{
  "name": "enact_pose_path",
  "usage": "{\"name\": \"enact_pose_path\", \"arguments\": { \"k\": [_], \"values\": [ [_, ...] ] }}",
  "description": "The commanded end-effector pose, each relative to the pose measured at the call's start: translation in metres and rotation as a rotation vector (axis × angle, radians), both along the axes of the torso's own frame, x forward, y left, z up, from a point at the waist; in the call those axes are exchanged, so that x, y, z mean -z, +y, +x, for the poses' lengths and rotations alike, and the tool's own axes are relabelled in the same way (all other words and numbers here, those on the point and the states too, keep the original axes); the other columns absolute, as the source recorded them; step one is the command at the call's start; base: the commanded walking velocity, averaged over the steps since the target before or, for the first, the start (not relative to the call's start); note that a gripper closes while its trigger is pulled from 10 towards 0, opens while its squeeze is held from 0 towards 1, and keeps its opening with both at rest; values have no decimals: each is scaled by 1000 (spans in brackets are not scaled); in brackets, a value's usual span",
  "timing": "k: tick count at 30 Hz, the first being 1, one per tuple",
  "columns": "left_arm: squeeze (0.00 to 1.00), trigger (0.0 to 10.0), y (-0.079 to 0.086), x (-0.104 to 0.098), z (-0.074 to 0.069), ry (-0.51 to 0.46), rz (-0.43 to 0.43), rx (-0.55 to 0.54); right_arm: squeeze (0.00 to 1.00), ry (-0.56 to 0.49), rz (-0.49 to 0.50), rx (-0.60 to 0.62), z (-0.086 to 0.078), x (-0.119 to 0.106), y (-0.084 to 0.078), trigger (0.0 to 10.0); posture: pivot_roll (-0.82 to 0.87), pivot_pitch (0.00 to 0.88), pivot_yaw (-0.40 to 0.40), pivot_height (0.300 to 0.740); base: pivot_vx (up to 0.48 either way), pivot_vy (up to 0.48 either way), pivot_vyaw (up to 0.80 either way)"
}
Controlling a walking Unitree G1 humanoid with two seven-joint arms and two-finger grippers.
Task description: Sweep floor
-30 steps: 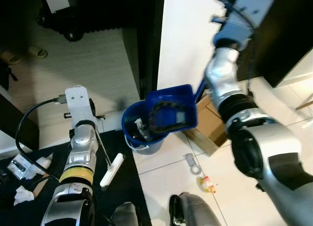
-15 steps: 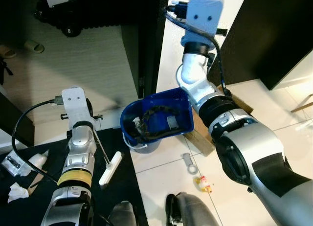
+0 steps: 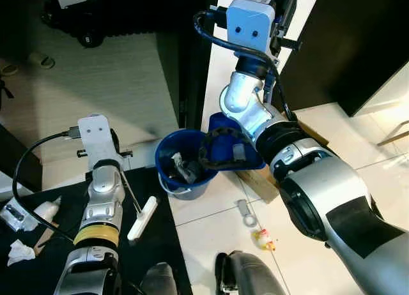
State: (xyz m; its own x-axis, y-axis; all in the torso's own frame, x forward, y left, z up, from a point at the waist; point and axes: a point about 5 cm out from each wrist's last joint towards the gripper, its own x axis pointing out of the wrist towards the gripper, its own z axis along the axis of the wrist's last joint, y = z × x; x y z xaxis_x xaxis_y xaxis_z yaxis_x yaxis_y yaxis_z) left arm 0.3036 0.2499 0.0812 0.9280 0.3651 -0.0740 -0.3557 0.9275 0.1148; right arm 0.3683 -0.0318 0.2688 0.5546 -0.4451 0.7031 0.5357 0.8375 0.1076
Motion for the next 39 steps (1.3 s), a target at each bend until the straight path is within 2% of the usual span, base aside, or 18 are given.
{"name": "enact_pose_path", "arguments": {
  "k": [1, 6, 8, 9, 10, 12, 14, 15, 17, 21, 23, 25, 31, 39],
  "values": [
    [0, 10000, -3, -1, -1, -12, -3, 9, 0, -11, 37, 56, -1, -5, 0, 10000, 17, 60, -127, 740, 0, 0, 0],
    [0, 10000, -5, -2, 1, -13, -5, 19, 0, -30, 16, 119, -5, -4, 7, 10000, 15, 61, -126, 740, 0, 0, 0],
    [0, 10000, -6, -2, 1, -14, -6, 22, 0, -99, -53, 123, -11, -9, 19, 10000, 16, 61, -126, 740, 0, 0, 0],
    [0, 10000, -6, -2, 1, -14, -6, 22, 0, -99, -53, 123, -11, -9, 19, 10000, 16, 61, -126, 740, 0, 0, 0],
    [0, 10000, -6, -2, 1, -14, -6, 24, 0, -158, -111, 124, -16, -13, 30, 10000, 20, 61, -130, 740, 0, 0, 0],
    [0, 10000, -7, -1, 1, -14, -7, 24, 0, -172, -125, 123, -17, -14, 33, 10000, 20, 61, -130, 740, 0, 0, 0],
    [0, 10000, -6, -1, 0, -14, -7, 23, 0, -204, -160, 84, -22, -17, 43, 10000, 21, 62, -132, 740, 0, 0, 0],
    [0, 10000, -6, -1, 0, -14, -7, 23, 0, -204, -160, 84, -22, -17, 43, 10000, 21, 62, -132, 740, 0, 0, 0],
    [0, 10000, -6, 0, -1, -13, -6, 21, 0, -259, -217, 41, -28, -20, 55, 10000, 22, 62, -137, 740, 0, 0, 0],
    [0, 10000, -5, 0, -2, -13, -6, 19, 0, -282, -239, 25, -31, -22, 60, 10000, 22, 62, -139, 740, 0, 0, 0],
    [0, 10000, -4, 0, -2, -15, -5, 12, 0, -392, -270, 9, -39, -34, 71, 10000, 24, 63, -147, 740, 0, 0, 0],
    [0, 10000, -4, 0, -2, -15, -4, 12, 0, -419, -279, 8, -41, -35, 73, 10000, 24, 63, -147, 740, 0, 0, 0],
    [0, 10000, -5, 1, -3, -13, -7, 12, 0, -523, -404, -54, -53, -26, 88, 10000, 19, 63, -146, 740, 0, 0, 0],
    [0, 10000, -6, 1, -2, -13, -7, 15, 0, -511, -399, -92, -57, -19, 94, 10000, 20, 63, -148, 740, 0, 0, 0]
  ]
}}
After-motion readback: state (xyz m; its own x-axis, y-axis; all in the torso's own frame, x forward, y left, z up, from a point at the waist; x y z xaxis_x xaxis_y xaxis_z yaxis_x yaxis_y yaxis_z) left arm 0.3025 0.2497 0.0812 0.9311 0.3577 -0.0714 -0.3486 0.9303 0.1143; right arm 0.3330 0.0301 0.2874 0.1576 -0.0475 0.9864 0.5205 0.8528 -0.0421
